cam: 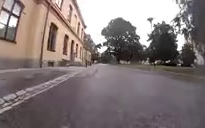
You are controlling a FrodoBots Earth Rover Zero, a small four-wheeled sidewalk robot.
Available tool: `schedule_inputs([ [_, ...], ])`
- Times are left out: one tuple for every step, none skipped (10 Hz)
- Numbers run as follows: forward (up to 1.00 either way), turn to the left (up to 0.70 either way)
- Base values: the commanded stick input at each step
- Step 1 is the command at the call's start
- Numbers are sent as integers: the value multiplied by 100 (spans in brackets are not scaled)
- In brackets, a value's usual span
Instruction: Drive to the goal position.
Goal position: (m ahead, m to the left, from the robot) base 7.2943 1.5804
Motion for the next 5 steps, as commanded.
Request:
schedule_inputs([
  [70,0],
  [70,0],
  [70,0],
  [70,0],
  [70,0],
])
